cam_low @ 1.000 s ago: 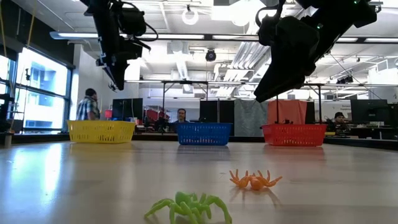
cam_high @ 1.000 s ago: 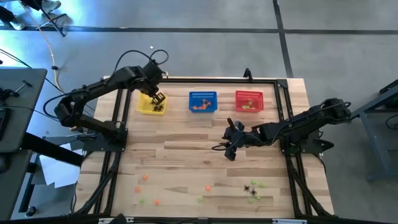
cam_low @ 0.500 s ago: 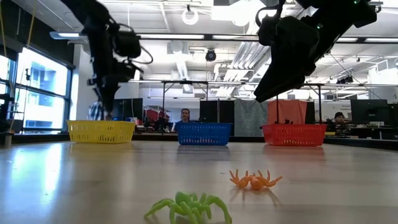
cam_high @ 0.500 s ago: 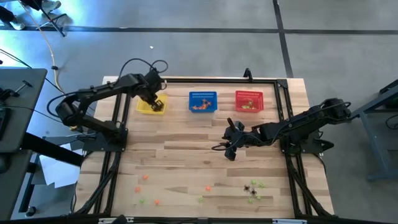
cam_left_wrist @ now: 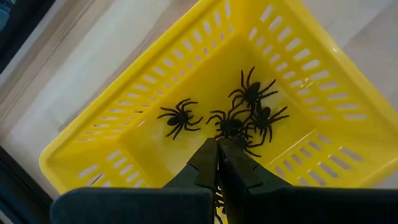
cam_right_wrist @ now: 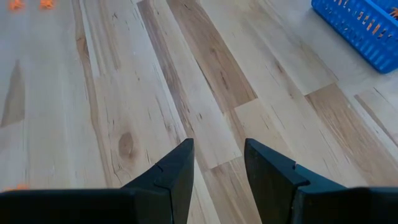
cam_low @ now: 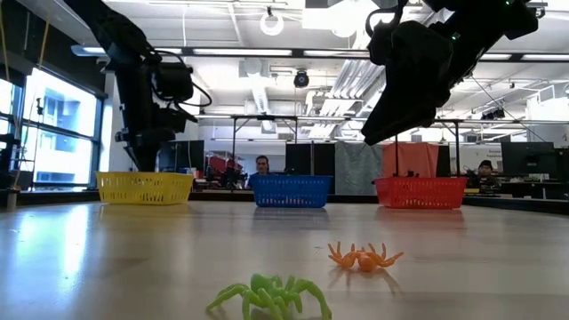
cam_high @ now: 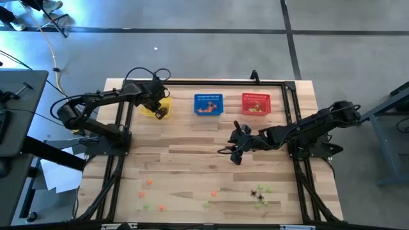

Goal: Sort Halloween decoration
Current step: Put the black spider toy into the yellow basket

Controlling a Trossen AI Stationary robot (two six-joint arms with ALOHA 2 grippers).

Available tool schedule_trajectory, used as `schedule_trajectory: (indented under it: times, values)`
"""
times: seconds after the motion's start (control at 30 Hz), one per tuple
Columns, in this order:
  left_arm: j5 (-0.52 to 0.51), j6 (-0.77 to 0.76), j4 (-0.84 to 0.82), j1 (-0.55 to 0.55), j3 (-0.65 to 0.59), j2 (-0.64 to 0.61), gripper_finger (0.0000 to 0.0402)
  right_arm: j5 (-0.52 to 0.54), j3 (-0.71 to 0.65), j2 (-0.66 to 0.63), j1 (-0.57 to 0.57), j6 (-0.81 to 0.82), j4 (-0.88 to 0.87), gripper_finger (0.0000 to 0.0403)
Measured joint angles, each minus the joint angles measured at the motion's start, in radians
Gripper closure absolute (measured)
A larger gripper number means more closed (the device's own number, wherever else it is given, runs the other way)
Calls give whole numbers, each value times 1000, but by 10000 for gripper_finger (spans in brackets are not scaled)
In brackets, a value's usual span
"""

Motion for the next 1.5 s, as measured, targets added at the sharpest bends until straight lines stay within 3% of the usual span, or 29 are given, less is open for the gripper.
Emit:
schedule_trajectory:
  times: [0.3,0.77,1.0,1.2,1.33,1.5]
  values:
    - [-1,-18,6,0,0,0,393,0,0,0,0,0,0,265]
    - [-79,-11,5,-2,0,0,301,0,0,0,0,0,0,265]
    - [-79,-18,-11,-14,19,0,297,0,0,0,0,19,4,265]
    - [-67,-39,-106,-101,127,-26,300,-42,0,0,11,55,49,265]
    - [15,-77,-161,-200,223,-70,301,-170,-1,0,29,59,164,265]
    - [251,-164,-142,-354,309,-136,301,-324,-1,0,79,135,342,265]
